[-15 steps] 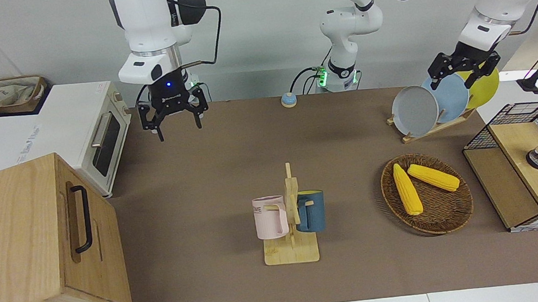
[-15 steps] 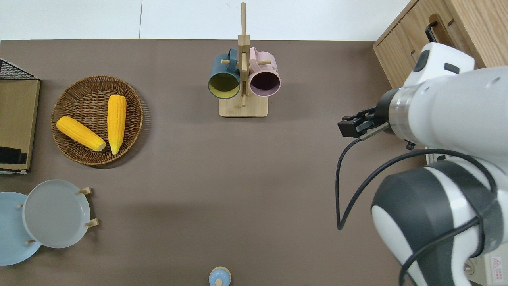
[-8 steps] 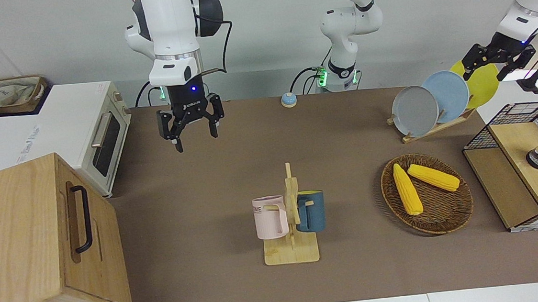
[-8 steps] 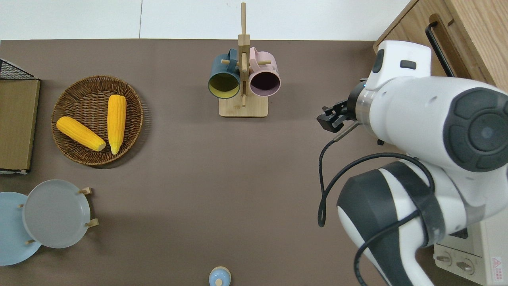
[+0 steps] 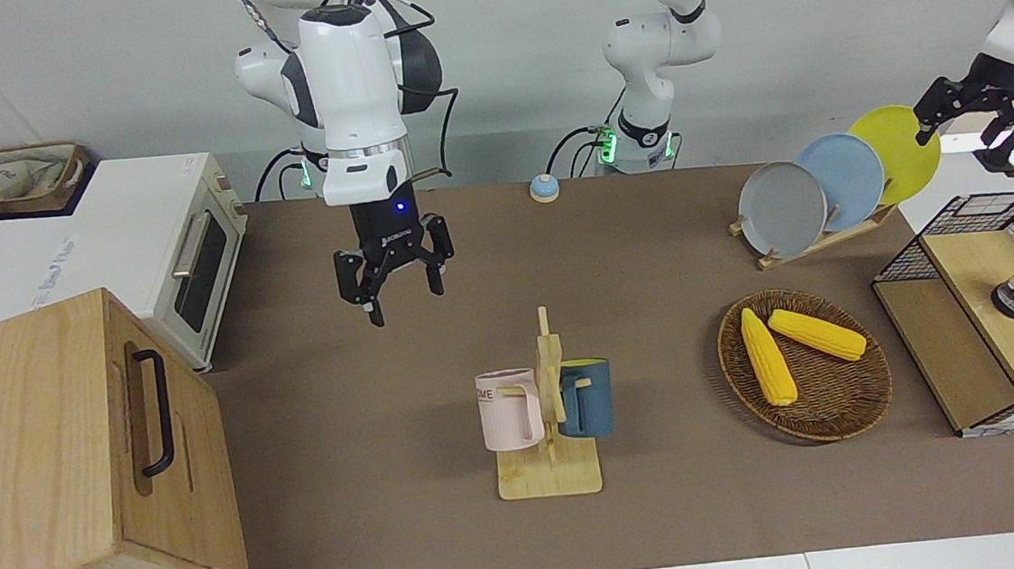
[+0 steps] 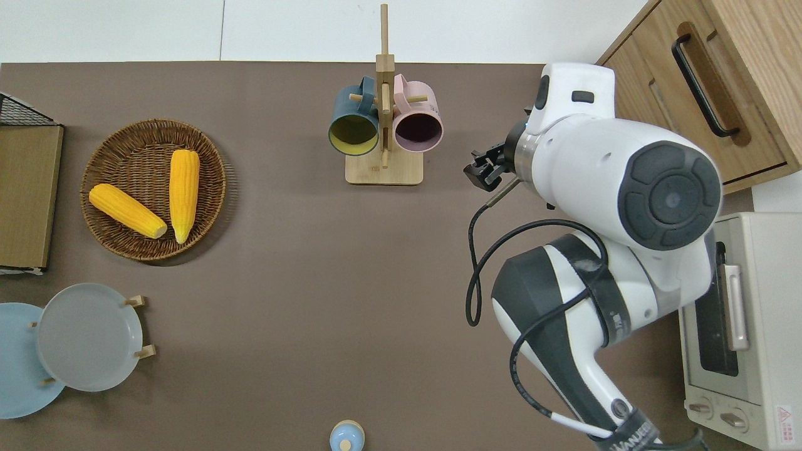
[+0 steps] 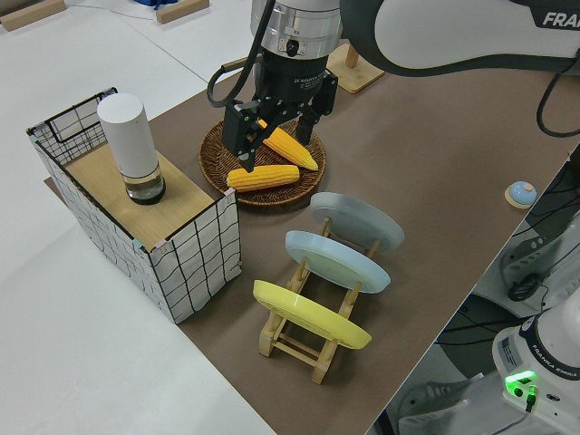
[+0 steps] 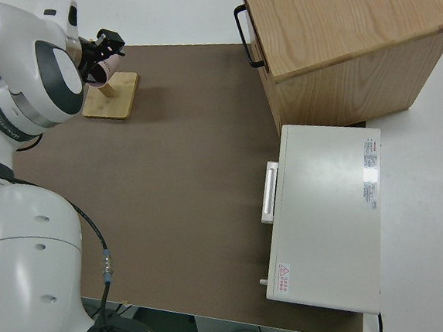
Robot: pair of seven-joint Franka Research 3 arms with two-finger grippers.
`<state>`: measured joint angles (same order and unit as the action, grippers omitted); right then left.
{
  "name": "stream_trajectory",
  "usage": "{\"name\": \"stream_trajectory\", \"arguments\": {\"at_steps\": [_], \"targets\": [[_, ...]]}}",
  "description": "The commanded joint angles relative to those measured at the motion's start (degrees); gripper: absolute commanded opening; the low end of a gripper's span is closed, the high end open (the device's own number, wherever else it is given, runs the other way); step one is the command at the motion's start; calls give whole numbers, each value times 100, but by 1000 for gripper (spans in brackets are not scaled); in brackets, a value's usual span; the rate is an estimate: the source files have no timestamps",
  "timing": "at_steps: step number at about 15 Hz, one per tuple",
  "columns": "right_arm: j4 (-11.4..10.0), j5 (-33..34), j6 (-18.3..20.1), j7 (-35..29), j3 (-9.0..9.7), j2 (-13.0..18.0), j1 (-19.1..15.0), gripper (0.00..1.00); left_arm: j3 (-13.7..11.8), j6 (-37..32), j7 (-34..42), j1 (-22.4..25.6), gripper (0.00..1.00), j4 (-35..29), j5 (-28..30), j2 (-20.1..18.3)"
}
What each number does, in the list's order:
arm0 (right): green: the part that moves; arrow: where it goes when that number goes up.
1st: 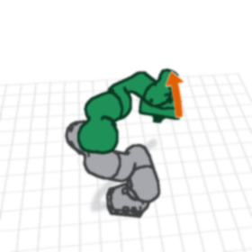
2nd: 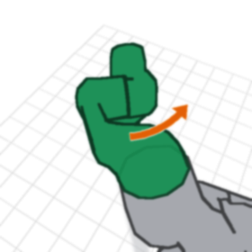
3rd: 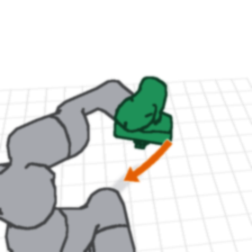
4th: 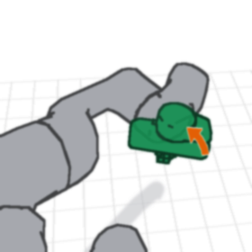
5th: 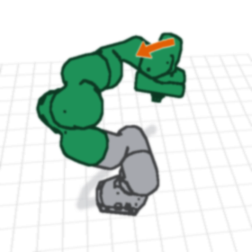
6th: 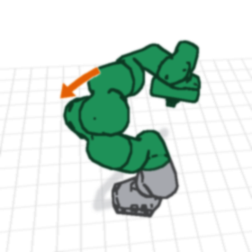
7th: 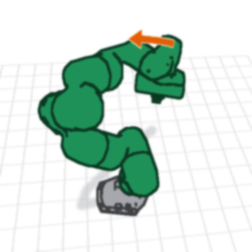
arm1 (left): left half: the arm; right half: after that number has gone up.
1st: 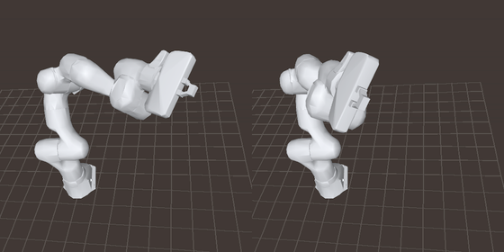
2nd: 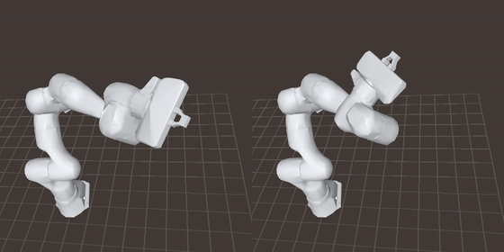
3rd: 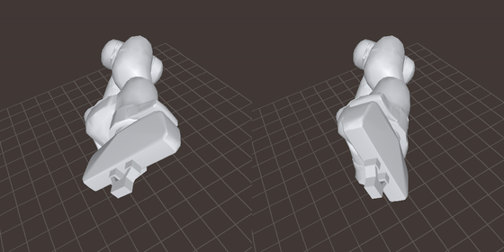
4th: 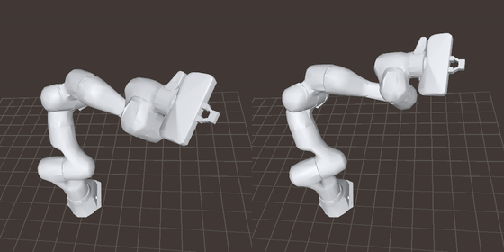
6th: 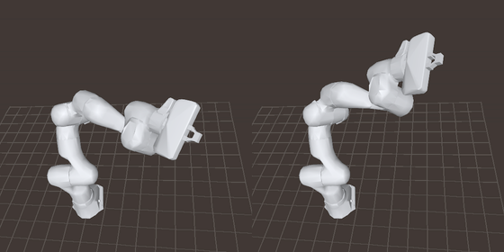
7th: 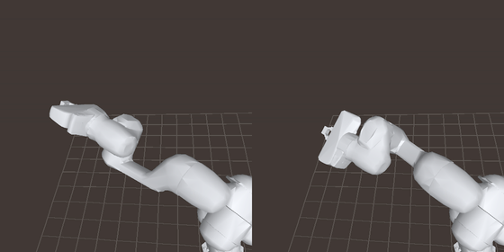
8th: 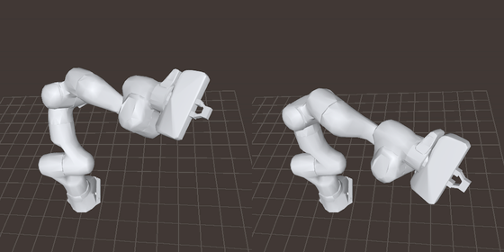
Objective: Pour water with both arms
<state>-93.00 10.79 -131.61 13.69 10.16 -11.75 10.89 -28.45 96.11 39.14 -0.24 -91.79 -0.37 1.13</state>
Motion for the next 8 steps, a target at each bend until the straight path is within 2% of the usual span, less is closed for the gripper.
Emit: {"name": "stream_trajectory", "arguments": {"at_steps": [1, 4, 6, 8], "targets": [[89, 187, -303, -33, 56, -275, -43, 985, -161, 285, 208, -29, 991, 126, 98, 186], [159, 230, -444, -86, 56, -459, 9, 985, -188, 601, 287, 269, 991, 126, 571, 291], [325, 231, -462, -130, 56, -600, 27, 985, -188, 925, 549, 453, 991, 109, 941, 405], [335, 231, -471, -139, 56, -627, 45, 985, -188, 1294, 639, 611, 991, 109, 1231, 502]]}}
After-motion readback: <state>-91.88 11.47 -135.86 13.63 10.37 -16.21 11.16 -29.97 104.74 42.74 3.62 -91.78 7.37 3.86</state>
